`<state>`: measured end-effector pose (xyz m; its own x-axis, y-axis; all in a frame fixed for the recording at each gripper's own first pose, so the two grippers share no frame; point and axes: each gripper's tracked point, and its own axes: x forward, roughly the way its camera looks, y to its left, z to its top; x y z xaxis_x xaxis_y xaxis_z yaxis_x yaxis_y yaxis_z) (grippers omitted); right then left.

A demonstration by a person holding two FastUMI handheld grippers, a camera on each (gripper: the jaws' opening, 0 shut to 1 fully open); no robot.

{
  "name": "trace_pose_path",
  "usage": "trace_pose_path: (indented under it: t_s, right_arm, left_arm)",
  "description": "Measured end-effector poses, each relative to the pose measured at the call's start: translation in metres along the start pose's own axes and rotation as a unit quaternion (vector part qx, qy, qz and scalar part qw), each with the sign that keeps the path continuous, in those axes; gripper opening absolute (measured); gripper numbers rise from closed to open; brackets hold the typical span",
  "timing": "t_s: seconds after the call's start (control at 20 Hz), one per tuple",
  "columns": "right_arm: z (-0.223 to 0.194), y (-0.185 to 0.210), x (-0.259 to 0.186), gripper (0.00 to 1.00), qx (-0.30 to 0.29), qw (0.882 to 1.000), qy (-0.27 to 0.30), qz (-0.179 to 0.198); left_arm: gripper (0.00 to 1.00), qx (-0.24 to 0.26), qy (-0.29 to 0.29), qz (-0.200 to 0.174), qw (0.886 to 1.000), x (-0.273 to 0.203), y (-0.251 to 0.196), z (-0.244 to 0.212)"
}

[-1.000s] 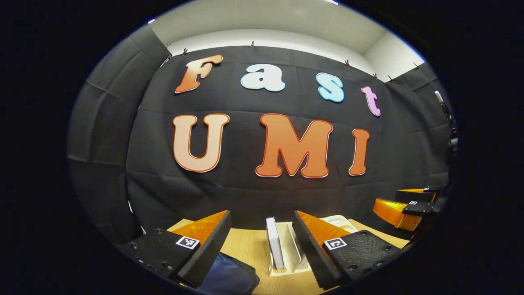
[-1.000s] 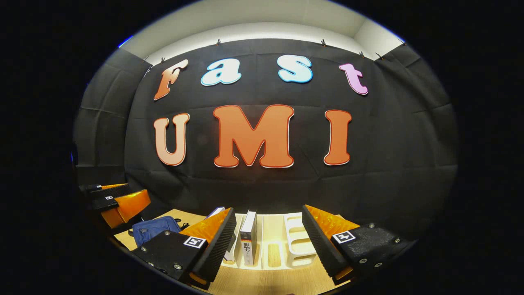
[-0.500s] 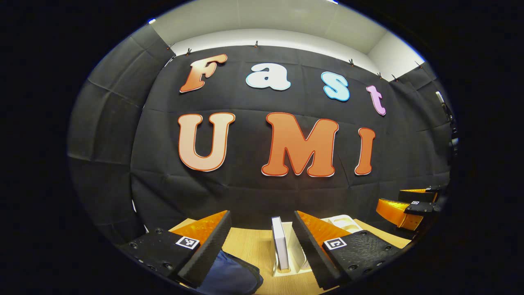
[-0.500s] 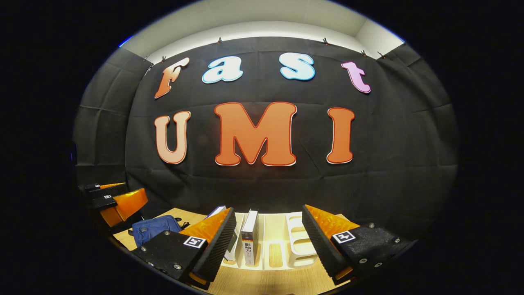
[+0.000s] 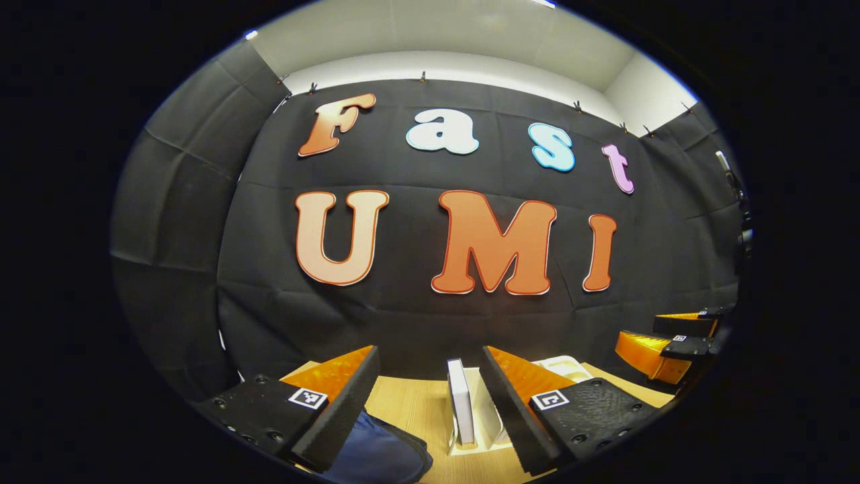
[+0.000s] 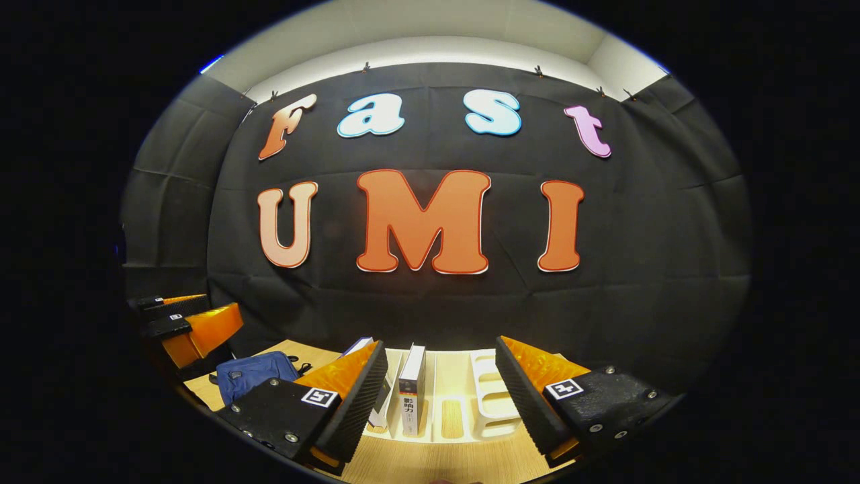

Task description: Open the schoolbag, grab two books from the bookshelf and put them into the schoolbag.

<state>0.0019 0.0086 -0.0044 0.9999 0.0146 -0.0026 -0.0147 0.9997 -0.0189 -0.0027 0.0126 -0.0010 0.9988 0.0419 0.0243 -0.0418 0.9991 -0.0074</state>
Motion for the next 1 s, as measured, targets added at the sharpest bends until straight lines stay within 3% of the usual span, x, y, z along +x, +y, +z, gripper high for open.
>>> trace_pose_path:
  t_s: [1.0]
  right_arm:
    - [-0.0024, 0.0030, -0.0066, 0.96, -0.004, 1.000, 0.005, 0.007]
  left_arm:
    - [0.94, -0.001, 0.008, 0.002, 1.000, -0.0053, 0.0021, -0.0067]
